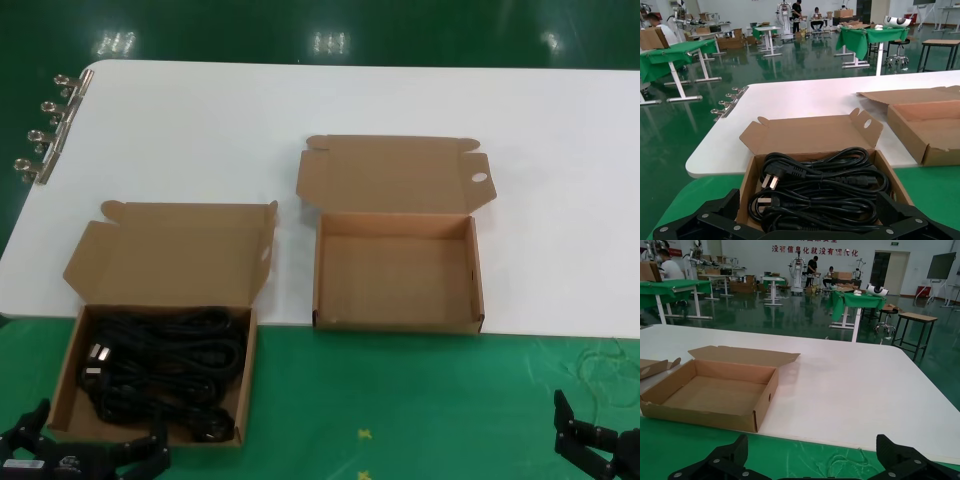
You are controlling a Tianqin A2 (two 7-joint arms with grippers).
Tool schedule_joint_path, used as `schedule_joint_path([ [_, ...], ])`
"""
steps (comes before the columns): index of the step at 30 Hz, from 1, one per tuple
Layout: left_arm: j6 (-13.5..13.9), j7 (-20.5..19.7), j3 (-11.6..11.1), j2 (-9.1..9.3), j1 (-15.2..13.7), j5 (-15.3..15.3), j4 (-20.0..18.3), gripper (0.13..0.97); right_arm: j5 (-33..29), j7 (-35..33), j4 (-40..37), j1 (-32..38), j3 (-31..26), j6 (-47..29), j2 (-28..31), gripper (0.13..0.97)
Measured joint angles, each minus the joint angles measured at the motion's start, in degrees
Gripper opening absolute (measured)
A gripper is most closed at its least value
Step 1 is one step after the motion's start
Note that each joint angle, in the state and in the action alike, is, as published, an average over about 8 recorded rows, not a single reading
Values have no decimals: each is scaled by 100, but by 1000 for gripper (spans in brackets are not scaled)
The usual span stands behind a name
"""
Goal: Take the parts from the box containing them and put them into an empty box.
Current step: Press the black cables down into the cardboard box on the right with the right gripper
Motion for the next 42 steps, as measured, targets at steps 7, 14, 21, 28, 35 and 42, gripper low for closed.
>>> schedule_joint_path([
  [7, 0, 0, 0, 0, 0, 0, 0, 966, 0, 0, 0, 0, 0, 0, 0, 874],
  [14, 0, 0, 0, 0, 0, 0, 0, 966, 0, 0, 0, 0, 0, 0, 0, 775],
  [21, 0, 0, 0, 0, 0, 0, 0, 966, 0, 0, 0, 0, 0, 0, 0, 642],
  [28, 0, 0, 0, 0, 0, 0, 0, 966, 0, 0, 0, 0, 0, 0, 0, 531],
  [35, 0, 0, 0, 0, 0, 0, 0, 966, 0, 0, 0, 0, 0, 0, 0, 380],
  [42, -266, 123, 330, -229, -1, -196, -128, 966, 0, 0, 0, 0, 0, 0, 0, 259],
])
